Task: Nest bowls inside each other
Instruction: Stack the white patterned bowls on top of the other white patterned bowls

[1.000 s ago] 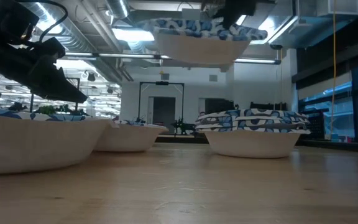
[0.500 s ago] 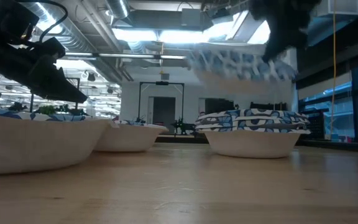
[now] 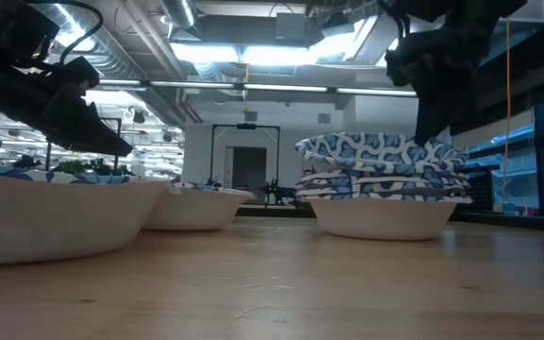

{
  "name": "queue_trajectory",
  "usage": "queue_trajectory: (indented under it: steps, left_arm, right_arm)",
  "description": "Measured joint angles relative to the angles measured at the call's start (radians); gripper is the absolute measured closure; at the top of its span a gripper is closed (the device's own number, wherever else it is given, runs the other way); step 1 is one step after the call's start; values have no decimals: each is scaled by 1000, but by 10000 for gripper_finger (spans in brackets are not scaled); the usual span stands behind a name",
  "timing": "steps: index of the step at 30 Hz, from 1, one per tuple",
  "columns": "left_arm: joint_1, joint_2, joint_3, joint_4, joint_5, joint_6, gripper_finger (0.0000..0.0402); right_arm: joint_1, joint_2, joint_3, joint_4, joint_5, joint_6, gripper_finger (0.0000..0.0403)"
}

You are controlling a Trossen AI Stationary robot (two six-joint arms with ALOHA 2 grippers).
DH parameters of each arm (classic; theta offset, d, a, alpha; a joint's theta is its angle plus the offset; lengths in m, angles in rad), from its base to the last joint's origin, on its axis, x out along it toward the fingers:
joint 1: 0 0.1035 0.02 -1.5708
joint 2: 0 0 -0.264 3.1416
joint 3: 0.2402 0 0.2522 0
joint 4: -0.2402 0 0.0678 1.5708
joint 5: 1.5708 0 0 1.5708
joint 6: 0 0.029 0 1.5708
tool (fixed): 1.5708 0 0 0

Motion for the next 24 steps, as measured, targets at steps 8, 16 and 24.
queue_trajectory:
  steps: [8,16,24]
  left_arm:
    - [0,0,0,0,-1,0,239]
    - [0,0,0,0,-11,0,239]
    - [0,0,0,0,-26,0,239]
  right_arm:
    - [-16,0,-3,9,13,-9,365]
    - [-16,2,-3,4,16,-20,322]
    - [-16,2,2,0,242,-60,275]
